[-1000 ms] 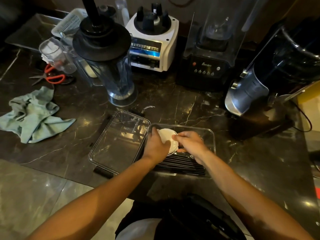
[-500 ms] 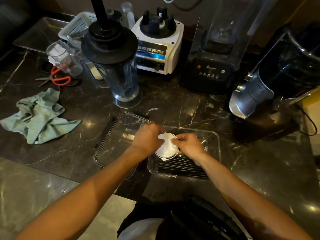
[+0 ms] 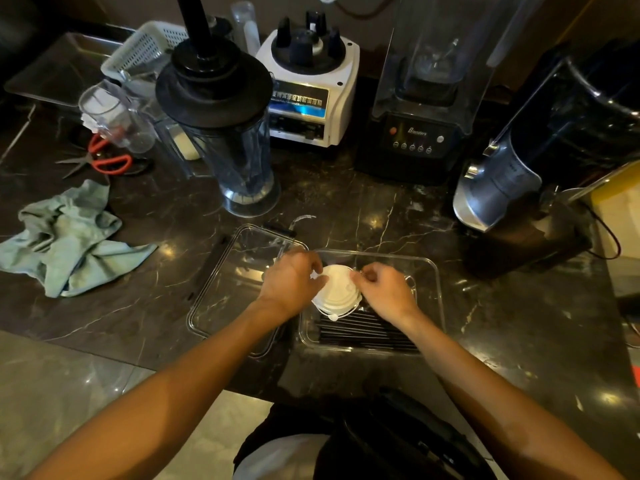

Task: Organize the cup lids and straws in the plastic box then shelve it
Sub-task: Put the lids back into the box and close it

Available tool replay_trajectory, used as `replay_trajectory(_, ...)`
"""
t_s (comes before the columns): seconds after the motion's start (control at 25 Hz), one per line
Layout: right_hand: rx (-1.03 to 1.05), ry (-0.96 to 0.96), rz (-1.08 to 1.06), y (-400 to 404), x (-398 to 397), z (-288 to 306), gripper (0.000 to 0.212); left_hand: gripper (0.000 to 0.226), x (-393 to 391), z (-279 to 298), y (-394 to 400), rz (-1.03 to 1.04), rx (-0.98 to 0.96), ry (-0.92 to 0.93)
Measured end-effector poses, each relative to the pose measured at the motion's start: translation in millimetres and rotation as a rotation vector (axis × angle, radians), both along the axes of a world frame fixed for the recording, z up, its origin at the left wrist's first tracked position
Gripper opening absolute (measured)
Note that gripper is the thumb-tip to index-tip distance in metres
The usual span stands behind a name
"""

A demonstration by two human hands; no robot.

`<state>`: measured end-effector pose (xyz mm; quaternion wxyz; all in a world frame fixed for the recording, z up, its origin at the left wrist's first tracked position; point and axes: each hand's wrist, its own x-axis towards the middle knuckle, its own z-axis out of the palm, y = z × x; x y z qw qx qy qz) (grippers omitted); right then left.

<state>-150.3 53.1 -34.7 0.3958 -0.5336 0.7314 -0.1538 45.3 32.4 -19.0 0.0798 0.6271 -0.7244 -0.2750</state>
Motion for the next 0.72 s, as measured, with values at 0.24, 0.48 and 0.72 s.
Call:
replay_trajectory(0.24, -0.193, -0.09, -0.065, -19.6, 4.1, 52.2, 0.019, 0.028, 72.5, 4.4, -25.6, 0.238, 0.065, 0.163)
replay_trajectory(0.48, -0.232, -0.112, 0.209, -54.8, 69.3, 64.6, 0.024, 0.068, 126.1, -4.2, -20.5, 0.313, 0.152, -0.091)
replay_trajectory(0.72, -0.008, 0.084, 0.538, -55.1, 157.6, 39.0, 0.054, 0.073, 157.9, -22.8, -9.5, 0.433, 0.207, -0.112)
